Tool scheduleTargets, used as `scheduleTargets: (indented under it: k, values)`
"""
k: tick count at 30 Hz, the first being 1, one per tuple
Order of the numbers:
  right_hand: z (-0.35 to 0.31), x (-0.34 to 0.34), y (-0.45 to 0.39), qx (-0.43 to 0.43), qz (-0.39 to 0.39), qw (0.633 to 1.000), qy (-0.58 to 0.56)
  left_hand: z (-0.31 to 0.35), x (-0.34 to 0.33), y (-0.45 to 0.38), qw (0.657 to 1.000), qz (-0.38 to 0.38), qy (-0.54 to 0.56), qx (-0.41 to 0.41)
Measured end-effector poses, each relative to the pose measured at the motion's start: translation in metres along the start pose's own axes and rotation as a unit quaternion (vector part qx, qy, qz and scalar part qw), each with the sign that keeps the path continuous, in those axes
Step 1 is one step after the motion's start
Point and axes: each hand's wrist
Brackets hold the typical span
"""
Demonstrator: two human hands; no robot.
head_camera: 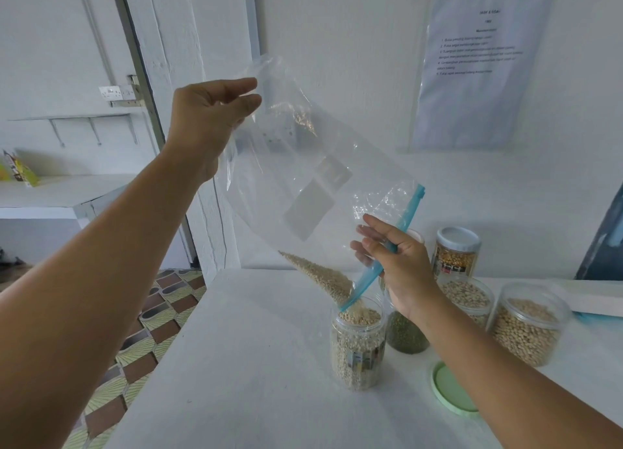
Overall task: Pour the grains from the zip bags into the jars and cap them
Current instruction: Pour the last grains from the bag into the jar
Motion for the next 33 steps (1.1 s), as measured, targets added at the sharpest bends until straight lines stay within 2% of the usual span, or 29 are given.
scheduleTargets:
  k: [19,28,33]
  values:
    - [0.001,-0.001,0.000,0.008,0.008,1.000,-0.012,0.007,-0.002,0.002,1.000,-0.008,-0.010,0.003]
    - [0.006,0.006,0.000,-0.005,0.011,1.000,-0.023,0.007,0.008,0.002,0.997,-0.064,0.014,0.043]
    - [0.007,0.009,-0.001,-0.007,0.013,1.000,-0.018,0.006,0.019,0.001,0.993,-0.109,-0.017,0.049]
Point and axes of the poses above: each hand's wrist, its own y-axis away from the middle knuckle, its own x-axis out of the back of the hand, z = x × y, and after that the axes turned 5 degrees about -x, right-handed
